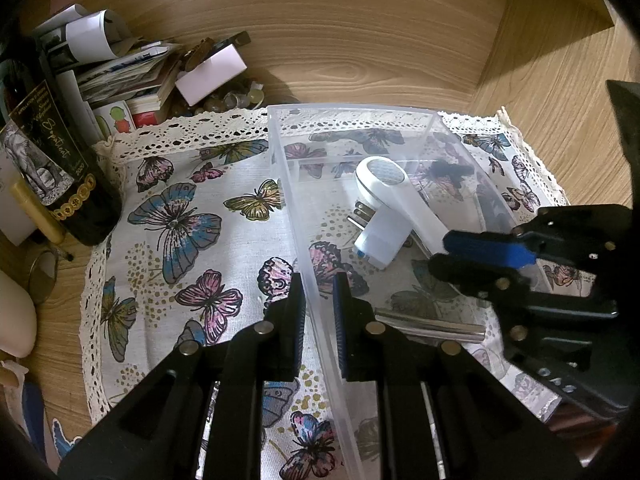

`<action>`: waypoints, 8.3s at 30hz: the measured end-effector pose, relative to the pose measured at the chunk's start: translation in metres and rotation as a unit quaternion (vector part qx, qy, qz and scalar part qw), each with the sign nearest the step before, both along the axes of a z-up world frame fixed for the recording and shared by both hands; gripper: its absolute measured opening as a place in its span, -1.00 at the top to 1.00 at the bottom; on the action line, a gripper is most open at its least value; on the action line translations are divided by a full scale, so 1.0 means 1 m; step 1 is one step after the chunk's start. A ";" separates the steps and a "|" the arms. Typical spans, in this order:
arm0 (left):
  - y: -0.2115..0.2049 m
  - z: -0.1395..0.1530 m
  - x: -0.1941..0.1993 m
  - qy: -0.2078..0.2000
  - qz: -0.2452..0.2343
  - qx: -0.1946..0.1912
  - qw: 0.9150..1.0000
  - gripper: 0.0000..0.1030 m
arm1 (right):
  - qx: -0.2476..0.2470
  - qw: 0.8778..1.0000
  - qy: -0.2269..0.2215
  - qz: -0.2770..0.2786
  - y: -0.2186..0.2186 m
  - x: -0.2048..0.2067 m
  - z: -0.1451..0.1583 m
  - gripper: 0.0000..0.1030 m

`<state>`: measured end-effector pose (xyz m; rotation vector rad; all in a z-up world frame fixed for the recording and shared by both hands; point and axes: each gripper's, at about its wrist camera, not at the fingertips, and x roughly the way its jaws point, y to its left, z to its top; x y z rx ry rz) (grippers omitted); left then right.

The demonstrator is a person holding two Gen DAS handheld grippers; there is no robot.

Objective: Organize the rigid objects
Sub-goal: 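Place the silver tube into the clear box and open the right tool, then grasp the dark round grinder with the right tool and drop it into the box, then grasp the silver key ring with the right tool and lift it, then lower the keys into the clear box and open the right tool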

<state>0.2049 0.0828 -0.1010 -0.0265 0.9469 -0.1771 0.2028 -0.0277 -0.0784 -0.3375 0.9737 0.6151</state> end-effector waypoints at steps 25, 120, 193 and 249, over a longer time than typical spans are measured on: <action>0.000 0.000 -0.001 -0.001 0.000 0.001 1.000 0.74 | 0.027 0.979 -0.067 -0.189 -0.133 -0.012 0.028 0.00; -0.002 0.000 -0.001 -0.002 0.003 0.006 1.000 0.74 | 0.062 0.992 -0.060 -0.092 -0.058 -0.004 0.048 0.28; -0.004 0.001 -0.001 -0.004 0.003 0.009 1.000 0.74 | 0.092 0.977 -0.131 -0.140 -0.106 -0.030 0.076 0.59; -0.008 0.000 -0.002 -0.006 0.003 0.009 1.000 0.74 | 0.035 0.997 -0.039 -0.063 -0.043 -0.018 0.029 0.23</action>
